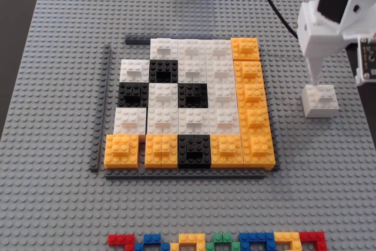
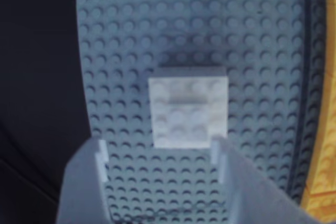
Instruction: Grab the cube and place it into the grid
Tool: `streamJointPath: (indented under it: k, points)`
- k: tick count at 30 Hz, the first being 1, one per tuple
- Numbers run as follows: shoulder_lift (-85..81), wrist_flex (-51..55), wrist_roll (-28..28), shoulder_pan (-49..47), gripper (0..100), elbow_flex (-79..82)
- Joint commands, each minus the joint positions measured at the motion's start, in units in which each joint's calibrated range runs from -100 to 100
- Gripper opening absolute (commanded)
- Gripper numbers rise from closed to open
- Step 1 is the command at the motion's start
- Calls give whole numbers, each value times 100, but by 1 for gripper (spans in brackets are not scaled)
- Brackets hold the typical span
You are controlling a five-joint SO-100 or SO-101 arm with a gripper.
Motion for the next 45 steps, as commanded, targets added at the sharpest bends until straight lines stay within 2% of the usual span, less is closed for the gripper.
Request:
streamJointPath:
  k: [1, 25, 45]
  points:
    - [-98, -76, 29, 66, 24, -447]
    - [66, -223, 20, 59, 21, -420]
    - [5, -213, 78, 155, 6, -221]
